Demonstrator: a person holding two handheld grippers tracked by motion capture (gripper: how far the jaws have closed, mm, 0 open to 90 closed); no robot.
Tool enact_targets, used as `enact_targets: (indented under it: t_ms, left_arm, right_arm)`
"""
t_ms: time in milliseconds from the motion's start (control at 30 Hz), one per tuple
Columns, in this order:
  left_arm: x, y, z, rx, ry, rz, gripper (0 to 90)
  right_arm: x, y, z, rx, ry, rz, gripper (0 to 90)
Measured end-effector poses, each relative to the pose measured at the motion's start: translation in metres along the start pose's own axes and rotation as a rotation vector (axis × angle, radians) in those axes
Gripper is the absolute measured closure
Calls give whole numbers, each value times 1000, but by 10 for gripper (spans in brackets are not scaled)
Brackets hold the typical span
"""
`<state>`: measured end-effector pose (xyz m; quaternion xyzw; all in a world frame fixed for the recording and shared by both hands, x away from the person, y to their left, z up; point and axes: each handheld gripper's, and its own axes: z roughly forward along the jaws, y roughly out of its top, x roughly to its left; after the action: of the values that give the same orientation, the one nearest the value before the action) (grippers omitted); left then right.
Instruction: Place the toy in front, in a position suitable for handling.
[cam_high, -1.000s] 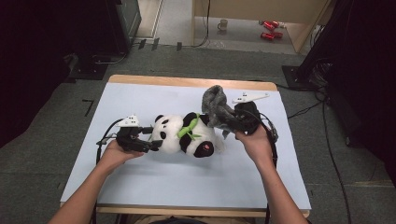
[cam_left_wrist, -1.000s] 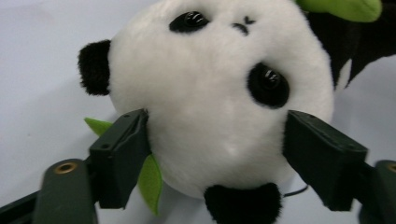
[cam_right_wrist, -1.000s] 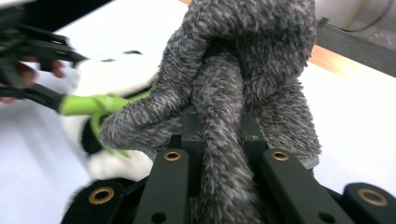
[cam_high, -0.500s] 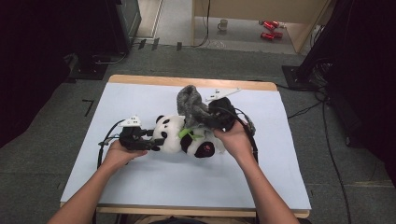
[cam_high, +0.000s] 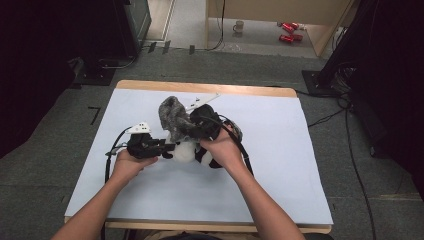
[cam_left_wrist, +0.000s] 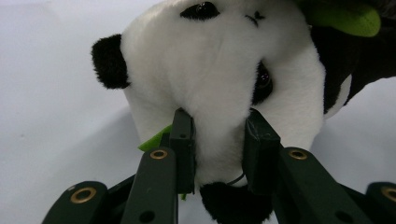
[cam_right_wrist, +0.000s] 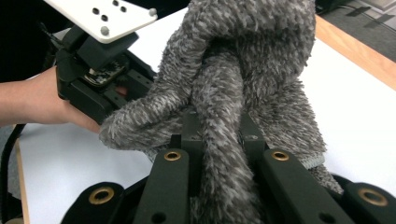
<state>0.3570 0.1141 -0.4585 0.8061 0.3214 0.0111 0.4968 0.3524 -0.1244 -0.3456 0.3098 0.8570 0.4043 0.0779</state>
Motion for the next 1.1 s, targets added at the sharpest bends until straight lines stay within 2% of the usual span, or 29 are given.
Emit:
enact_targets:
  t_ms: [100, 267, 433, 567, 733, 833, 900, 1100]
  left_arm:
    - [-2, 2, -2, -9, 0, 3, 700]
    - [-5, 3, -2, 3, 16, 12, 705]
    - [-6, 3, 0, 14, 31, 22, 707]
    - [-7, 3, 1, 23, 40, 27, 707]
    - [-5, 2, 1, 31, 42, 22, 707]
    - [-4, 2, 1, 29, 42, 22, 706]
    - [-4, 2, 1, 28, 42, 23, 705]
    - [-4, 1, 1, 28, 43, 22, 704]
  right_arm:
    - [2, 1, 8, 19, 3, -3, 787]
    - [3, -6, 27, 93, 3, -10, 787]
    - [-2, -11, 28, 96, 15, -1, 788]
    - [-8, -16, 24, 107, 32, 17, 790]
    - [-14, -20, 15, 131, 6, 16, 791]
    - [-21, -24, 7, 141, -12, 34, 791]
    - [-28, -30, 0, 141, -5, 63, 791]
    - [-39, -42, -17, 96, -16, 86, 791]
